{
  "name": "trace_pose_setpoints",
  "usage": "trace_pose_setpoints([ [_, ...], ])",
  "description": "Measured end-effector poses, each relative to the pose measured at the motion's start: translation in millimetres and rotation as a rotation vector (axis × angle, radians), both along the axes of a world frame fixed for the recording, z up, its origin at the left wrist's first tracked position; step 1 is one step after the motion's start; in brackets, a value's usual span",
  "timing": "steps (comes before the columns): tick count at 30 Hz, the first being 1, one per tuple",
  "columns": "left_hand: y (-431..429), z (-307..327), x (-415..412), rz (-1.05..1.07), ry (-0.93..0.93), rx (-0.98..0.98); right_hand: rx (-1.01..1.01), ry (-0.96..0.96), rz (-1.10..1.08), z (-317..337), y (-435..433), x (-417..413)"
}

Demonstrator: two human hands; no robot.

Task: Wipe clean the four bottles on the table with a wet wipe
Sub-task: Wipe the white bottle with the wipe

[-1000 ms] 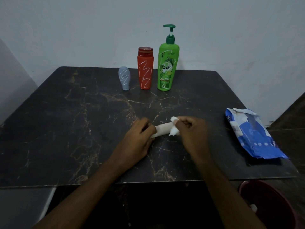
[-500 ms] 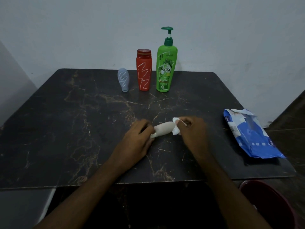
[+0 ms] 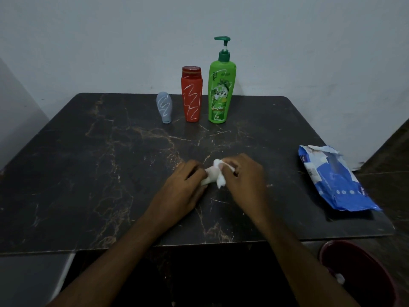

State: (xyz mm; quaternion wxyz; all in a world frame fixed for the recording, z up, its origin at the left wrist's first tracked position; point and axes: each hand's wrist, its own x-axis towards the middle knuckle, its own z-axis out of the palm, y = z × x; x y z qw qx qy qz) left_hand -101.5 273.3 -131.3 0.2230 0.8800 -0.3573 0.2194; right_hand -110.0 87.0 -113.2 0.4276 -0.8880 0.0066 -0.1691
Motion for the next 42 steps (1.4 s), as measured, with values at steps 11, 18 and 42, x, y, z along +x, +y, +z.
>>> trace_pose_setpoints([
  [11, 4, 9, 11, 0.264, 0.553, -0.631, 0.275, 0.006, -0.084, 0, -19, -10],
  [18, 7, 9, 13, 0.209, 0.681, -0.641, 0.035, -0.209, 0.044, -11, 33, -14],
  [42, 8, 4, 17, 0.174, 0.691, -0.647, -0.026, -0.048, -0.048, -8, -7, 10],
])
